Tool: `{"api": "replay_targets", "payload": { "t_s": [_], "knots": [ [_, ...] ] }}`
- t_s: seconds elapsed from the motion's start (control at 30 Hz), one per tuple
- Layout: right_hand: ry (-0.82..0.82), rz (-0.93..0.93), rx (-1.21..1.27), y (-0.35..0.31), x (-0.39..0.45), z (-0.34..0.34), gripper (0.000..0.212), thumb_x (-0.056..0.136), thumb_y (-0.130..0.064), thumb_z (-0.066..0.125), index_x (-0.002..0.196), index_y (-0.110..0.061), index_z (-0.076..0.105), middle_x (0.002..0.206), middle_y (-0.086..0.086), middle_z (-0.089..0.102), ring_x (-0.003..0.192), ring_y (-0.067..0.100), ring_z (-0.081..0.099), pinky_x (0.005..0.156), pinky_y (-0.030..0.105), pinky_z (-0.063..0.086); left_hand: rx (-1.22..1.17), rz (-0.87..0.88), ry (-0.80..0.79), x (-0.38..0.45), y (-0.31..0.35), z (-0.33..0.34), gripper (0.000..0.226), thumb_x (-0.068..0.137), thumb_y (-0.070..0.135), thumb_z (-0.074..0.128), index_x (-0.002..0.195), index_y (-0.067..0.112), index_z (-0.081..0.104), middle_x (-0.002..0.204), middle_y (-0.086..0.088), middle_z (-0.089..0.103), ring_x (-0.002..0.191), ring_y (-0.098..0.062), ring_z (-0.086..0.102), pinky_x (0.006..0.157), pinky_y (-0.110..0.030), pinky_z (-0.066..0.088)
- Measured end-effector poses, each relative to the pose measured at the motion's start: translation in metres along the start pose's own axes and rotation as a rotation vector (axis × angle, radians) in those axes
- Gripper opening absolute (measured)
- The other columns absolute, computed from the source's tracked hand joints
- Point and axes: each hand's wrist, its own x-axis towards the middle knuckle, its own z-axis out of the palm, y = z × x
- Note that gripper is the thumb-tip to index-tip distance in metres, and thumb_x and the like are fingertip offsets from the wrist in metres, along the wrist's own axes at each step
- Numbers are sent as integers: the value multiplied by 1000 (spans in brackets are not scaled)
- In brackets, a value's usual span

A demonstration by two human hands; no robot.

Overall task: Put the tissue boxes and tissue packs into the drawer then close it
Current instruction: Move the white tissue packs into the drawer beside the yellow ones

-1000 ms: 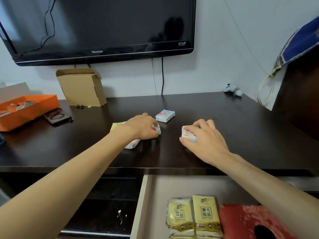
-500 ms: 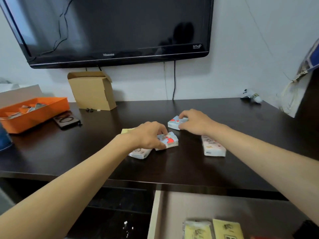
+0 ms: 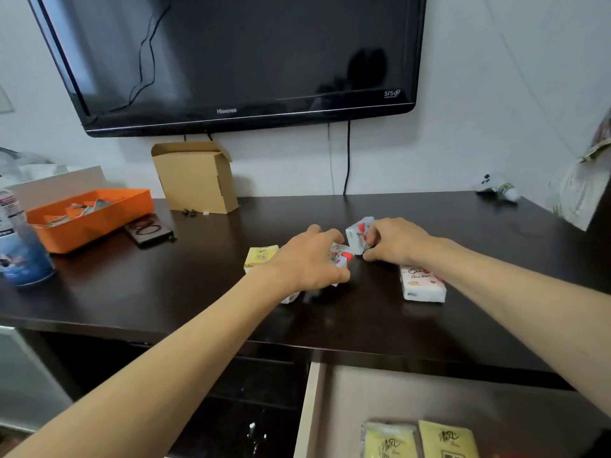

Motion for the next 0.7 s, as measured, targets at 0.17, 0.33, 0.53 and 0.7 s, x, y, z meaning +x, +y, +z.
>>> {"api": "replay_targets", "payload": {
  "t_s": [0.17,0.33,0.53,0.7],
  "knots": [
    [141,-27,9,-10,-8,2,23,86,-25,62,65,-15,61,90,5,57,84,30,59,61,37,47,-19,-77,91,-30,-2,-7,58,79,50,60,134,34,50,132,0,42,104,-26,57,88,-42,54],
    [145,18,193,-19,12,4,58,83,-45,76,131,-19,57,138,7,50,124,30,55,89,41,47,-102,-139,195,-46,-21,0,55,81,48,59,133,32,53,134,4,44,93,-16,48,75,-32,46],
    [2,22,230,-25,39,34,86,82,-53,77,153,-18,42,151,9,52,132,31,53,99,39,43,-131,-128,286,-49,-27,16,53,82,48,59,133,33,54,130,8,53,108,-15,55,75,-33,46],
    [103,-1,214,-29,32,36,67,78,-39,80,138,-24,55,140,3,61,122,26,58,99,40,49,-202,-130,351,-55,-30,26,55,81,50,59,133,34,54,126,11,55,108,-14,57,79,-37,49]
  ]
}}
